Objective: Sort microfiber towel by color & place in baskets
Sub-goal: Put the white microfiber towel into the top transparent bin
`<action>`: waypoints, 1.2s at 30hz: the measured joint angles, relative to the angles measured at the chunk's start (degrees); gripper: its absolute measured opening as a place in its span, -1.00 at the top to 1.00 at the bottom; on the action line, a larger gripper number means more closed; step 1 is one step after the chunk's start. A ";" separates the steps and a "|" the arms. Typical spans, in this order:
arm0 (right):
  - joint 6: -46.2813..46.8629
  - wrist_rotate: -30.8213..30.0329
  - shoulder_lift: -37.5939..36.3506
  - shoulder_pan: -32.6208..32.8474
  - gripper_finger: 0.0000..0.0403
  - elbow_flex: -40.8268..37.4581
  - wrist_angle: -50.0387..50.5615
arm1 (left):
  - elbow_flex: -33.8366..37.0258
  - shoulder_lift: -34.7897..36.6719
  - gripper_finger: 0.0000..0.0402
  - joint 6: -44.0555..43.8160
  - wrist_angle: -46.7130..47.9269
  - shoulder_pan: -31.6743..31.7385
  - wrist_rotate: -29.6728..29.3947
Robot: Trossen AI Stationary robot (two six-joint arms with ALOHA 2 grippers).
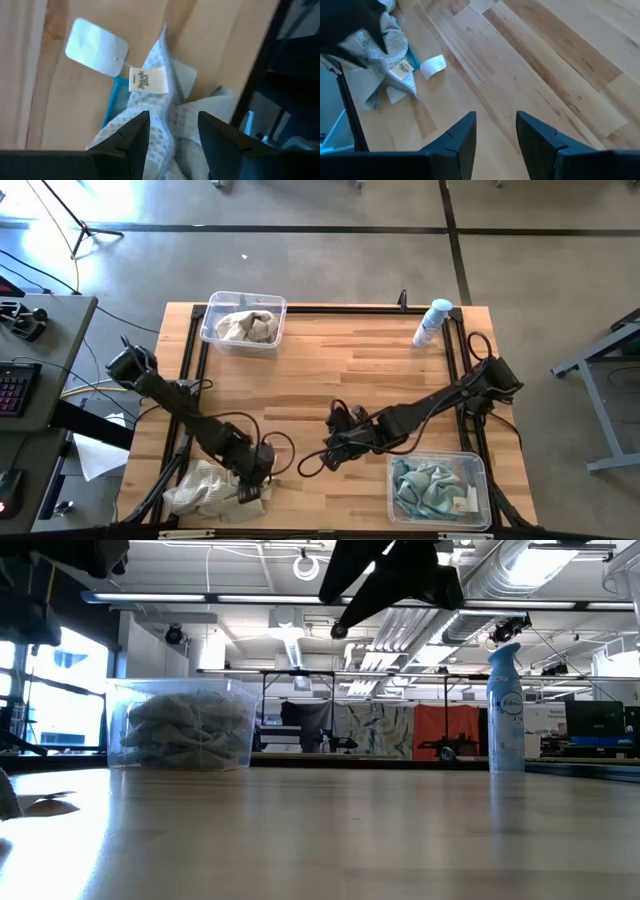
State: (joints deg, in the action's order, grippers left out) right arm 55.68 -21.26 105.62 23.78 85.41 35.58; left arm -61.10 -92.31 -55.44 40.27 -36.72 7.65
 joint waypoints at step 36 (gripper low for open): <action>-0.59 -2.84 -0.02 0.75 0.34 0.00 -0.02 | -7.49 22.33 0.99 -3.61 10.45 -3.00 -21.06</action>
State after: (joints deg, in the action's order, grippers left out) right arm 55.09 -24.10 105.60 24.53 85.41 35.57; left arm -68.59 -69.98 -59.05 50.71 -39.73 -13.42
